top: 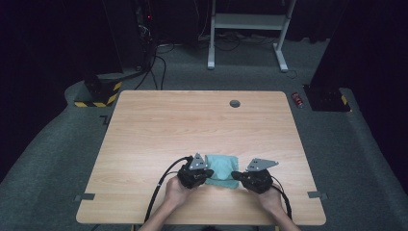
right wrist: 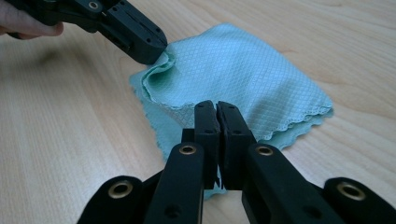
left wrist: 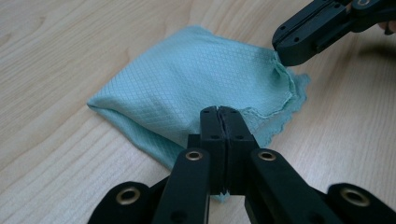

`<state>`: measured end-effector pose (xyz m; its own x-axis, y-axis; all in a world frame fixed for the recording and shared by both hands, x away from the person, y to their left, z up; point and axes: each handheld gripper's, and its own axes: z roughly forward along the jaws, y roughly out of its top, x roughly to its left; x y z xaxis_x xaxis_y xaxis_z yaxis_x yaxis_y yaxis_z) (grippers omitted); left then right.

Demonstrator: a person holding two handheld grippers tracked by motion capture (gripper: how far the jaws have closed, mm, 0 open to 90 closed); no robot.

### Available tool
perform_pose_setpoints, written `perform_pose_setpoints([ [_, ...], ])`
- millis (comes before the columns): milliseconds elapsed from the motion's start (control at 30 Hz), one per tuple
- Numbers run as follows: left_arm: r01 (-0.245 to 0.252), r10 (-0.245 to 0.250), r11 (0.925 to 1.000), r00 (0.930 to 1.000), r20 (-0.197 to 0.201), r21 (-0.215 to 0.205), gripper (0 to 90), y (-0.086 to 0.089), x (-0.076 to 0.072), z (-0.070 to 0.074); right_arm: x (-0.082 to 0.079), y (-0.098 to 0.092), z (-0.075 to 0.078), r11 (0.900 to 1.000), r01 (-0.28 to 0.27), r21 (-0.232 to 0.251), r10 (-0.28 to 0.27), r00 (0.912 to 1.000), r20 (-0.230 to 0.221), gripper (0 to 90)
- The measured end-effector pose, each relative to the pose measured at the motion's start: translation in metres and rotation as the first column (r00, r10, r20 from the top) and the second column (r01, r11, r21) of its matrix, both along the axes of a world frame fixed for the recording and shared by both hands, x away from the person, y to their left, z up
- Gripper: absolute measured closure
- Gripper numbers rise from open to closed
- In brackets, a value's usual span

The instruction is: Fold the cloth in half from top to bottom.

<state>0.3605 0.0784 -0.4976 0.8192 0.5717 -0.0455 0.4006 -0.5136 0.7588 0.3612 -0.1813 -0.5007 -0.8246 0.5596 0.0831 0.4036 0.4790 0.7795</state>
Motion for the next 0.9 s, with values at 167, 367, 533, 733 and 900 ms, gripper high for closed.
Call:
perform_pose_setpoints([
  [167,-0.002,0.002,0.9999,1.0000,0.008,0.013,88.7,0.001,-0.003,-0.003,-0.007,0.004,-0.005,1.000,-0.014,-0.023,0.014,0.9999,0.006,87.3],
  [367,-0.006,0.005,0.9989,0.9996,0.027,0.047,88.1,0.000,-0.007,-0.007,-0.011,0.007,-0.010,0.999,-0.016,-0.049,0.017,0.9997,0.018,86.7],
  [533,-0.017,0.016,0.9987,0.9997,0.017,0.049,86.0,0.003,-0.009,-0.011,-0.012,0.007,-0.015,0.998,-0.014,-0.063,0.015,0.9998,0.013,83.8],
  [733,-0.022,0.021,0.9986,0.9998,0.005,0.047,75.1,0.009,-0.013,-0.009,-0.012,0.002,-0.012,0.999,-0.013,-0.040,0.013,0.9998,-0.012,73.4],
  [900,-0.050,0.049,0.9983,0.9984,-0.029,-0.030,59.6,0.025,-0.015,0.000,-0.012,-0.008,-0.002,0.999,0.006,0.032,-0.006,0.9999,-0.014,69.6],
])
